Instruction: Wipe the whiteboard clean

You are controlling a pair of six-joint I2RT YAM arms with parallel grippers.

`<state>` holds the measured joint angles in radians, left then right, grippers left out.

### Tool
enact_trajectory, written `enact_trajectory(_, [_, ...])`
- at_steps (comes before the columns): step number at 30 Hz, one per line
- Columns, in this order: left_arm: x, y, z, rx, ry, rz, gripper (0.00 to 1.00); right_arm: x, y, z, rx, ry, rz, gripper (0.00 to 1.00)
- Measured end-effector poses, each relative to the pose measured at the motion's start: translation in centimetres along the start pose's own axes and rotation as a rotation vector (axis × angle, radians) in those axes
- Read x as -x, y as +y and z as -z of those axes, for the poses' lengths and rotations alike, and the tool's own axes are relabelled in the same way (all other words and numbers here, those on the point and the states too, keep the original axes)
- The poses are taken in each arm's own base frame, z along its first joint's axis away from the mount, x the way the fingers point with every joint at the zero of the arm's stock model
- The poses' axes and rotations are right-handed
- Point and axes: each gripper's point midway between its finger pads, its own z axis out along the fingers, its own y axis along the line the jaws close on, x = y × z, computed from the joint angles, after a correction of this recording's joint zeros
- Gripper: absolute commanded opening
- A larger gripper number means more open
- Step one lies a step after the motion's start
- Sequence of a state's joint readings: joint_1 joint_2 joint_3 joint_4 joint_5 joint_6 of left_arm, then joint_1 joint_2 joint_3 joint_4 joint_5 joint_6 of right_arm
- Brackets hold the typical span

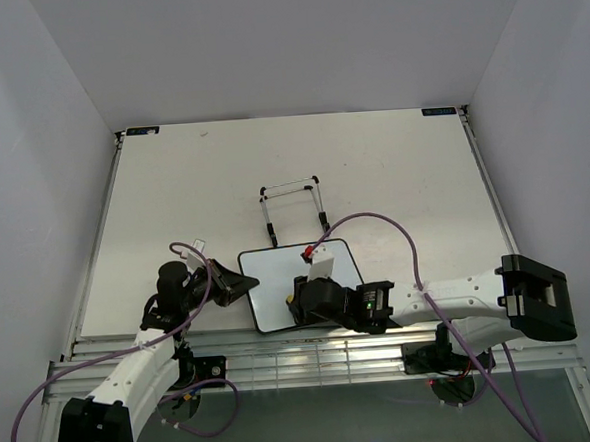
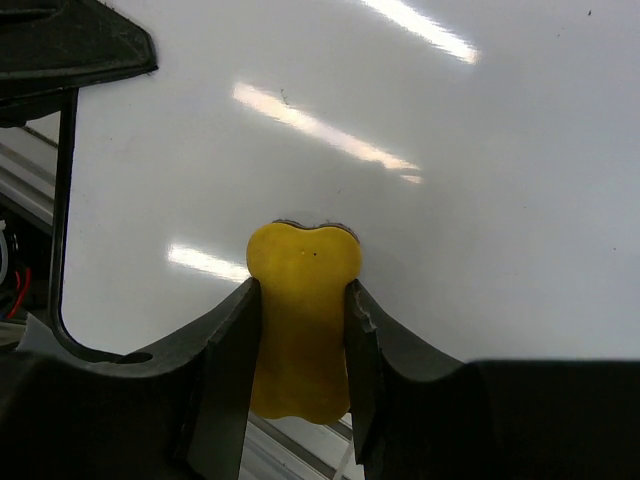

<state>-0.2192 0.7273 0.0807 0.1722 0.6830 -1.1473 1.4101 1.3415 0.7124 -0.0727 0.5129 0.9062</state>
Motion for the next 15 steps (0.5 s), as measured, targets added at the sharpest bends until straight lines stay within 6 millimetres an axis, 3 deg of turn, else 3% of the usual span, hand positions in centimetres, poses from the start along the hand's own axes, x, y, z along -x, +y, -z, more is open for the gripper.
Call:
enact_trajectory(5, [0.0, 0.1, 0.0, 0.001, -0.004, 0.003, 0.00, 0.4, -1.6, -0.2, -0.020, -0.018, -0.047, 0.09])
enact_trajectory(12, [-0.1, -0.1, 0.0, -0.005, -0.002, 0.003, 0.00, -0.1, -10.7, 1.2, -0.138, -0.093, -0.204, 0.08])
enact_trajectory(15, [-0.1, -0.3, 0.1, -0.011, -0.001, 0.007, 0.00, -0.5, -12.8, 1.7, -0.171, -0.107, -0.230, 0.08])
